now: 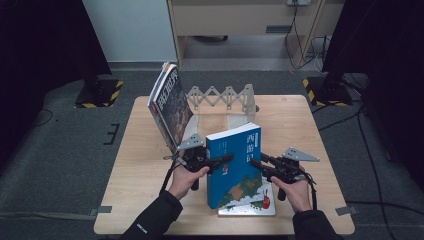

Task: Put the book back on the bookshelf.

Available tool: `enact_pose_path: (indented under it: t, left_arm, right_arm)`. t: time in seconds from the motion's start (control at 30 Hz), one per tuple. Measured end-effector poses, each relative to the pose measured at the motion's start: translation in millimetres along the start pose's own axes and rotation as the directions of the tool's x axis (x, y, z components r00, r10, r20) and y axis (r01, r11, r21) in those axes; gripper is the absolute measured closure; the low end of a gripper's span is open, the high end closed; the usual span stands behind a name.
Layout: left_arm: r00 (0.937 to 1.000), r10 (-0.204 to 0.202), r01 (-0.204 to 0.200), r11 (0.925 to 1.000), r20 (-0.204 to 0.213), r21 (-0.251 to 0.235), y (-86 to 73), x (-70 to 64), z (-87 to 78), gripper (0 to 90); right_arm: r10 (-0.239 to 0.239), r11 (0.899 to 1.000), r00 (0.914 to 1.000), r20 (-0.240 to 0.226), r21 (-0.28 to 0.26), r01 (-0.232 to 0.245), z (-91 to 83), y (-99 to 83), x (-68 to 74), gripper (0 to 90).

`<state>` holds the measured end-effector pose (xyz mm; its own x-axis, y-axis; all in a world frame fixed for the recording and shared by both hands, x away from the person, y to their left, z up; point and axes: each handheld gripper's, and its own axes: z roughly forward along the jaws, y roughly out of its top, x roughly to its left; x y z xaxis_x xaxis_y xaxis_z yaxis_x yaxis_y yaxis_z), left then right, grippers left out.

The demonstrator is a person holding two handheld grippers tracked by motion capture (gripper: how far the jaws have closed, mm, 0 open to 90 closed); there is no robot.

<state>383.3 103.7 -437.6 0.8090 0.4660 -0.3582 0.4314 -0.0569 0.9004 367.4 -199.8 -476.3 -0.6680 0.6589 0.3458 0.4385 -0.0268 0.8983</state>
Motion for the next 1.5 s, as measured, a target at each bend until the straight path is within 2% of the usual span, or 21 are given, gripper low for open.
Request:
enact_pose_path:
  t: [0.03,0.07,0.1,0.2,0.3,0.63,0.67,0.77,0.8,0.9,0.93,1.07,1.27,1.3,1.33,1.37,1.4,1.5]
  left_arm:
    - [1.0,0.0,0.0,1.0,0.0,0.0,0.0,0.0,0.0,55.9]
    - [0.9998,-0.019,0.019,0.9998,0.0,-0.005,-2.9,0.7,1.4,55.9]
    - [0.9997,-0.018,0.018,0.9998,-0.015,0.007,-5.4,0.9,4.3,55.9]
    - [0.9993,-0.023,0.023,0.9996,-0.031,0.018,-8.5,1.0,7.9,55.9]
    - [0.9979,-0.061,0.061,0.9979,-0.023,0.021,-11.2,3.7,10.0,55.9]
    - [0.9932,-0.11,0.111,0.9931,-0.036,0.035,-8.9,2.2,8.6,59.5]
    - [0.9906,-0.131,0.132,0.9904,-0.041,0.04,-8.2,2.5,7.8,59.8]
    - [0.9885,-0.145,0.147,0.9877,-0.043,0.051,-6.3,2.6,7.1,60.3]
    - [0.9855,-0.164,0.167,0.9841,-0.043,0.062,-3.7,2.6,6.2,60.5]
    - [0.9835,-0.175,0.178,0.9816,-0.044,0.068,-2.2,2.1,5.5,60.7]
    - [0.9803,-0.192,0.195,0.9779,-0.045,0.075,0.2,1.7,3.4,60.8]
    - [0.9787,-0.201,0.204,0.9761,-0.041,0.076,3.2,1.8,-0.8,61.0]
    - [0.9793,-0.2,0.202,0.9775,-0.029,0.062,15.5,2.5,-17.1,61.1]
    - [0.9794,-0.2,0.201,0.9779,-0.027,0.055,17.6,2.5,-19.7,61.1]
    - [0.98,-0.198,0.199,0.979,-0.025,0.046,21.3,2.1,-24.3,61.1]
    - [0.98,-0.198,0.199,0.979,-0.025,0.046,21.3,2.1,-24.3,61.1]
    - [0.9809,-0.193,0.194,0.9802,-0.022,0.039,25.0,1.8,-28.6,61.1]
    - [0.9844,-0.174,0.175,0.9844,-0.025,0.021,32.4,0.5,-36.4,61.1]
  right_arm:
    - [0.0,1.0,1.0,0.0,0.0,0.0,0.0,0.0,0.0,53.1]
    - [-0.002,1.0,1.0,0.0,0.008,0.002,0.3,-0.3,-0.2,52.8]
    - [0.0,0.999,1.0,0.0,0.032,0.0,0.4,-1.4,-0.8,52.3]
    - [0.008,0.998,1.0,0.001,0.062,-0.008,0.6,-3.1,-2.0,51.7]
    - [0.016,0.997,0.9999,-0.001,0.079,-0.016,0.7,-3.7,-3.1,51.7]
    - [0.015,0.997,0.9998,-0.009,0.079,-0.014,1.6,-3.9,-3.0,51.6]
    - [0.012,0.997,0.9999,-0.01,0.077,-0.011,1.5,-3.9,-2.8,51.5]
    - [0.017,0.997,0.9998,-0.014,0.073,-0.016,1.9,-3.9,-2.8,51.0]
    - [0.018,0.997,0.9997,-0.014,0.069,-0.017,1.8,-3.7,-2.6,50.4]
    - [0.02,0.998,0.9997,-0.015,0.057,-0.019,2.3,-4.1,-2.6,48.1]
    - [0.021,0.998,0.9997,-0.015,0.058,-0.02,2.6,-4.4,-3.1,46.1]
    - [0.033,0.997,0.9994,-0.008,0.067,-0.033,0.4,-4.5,-5.8,43.2]
    - [0.027,0.998,0.9988,0.042,0.052,-0.029,-8.7,-3.1,-14.7,38.5]
    - [0.018,0.998,0.9979,0.062,0.057,-0.021,-10.5,-3.2,-16.7,38.4]
    - [0.017,0.997,0.9954,0.094,0.072,-0.024,-12.0,-4.0,-19.1,36.4]
    - [0.017,0.997,0.9954,0.094,0.072,-0.024,-12.0,-4.0,-19.1,36.4]
    - [0.019,0.996,0.9914,0.13,0.085,-0.03,-12.9,-5.3,-21.9,35.4]
    - [0.003,0.993,0.984,0.178,0.117,-0.024,-14.7,-7.1,-25.8,33.5]
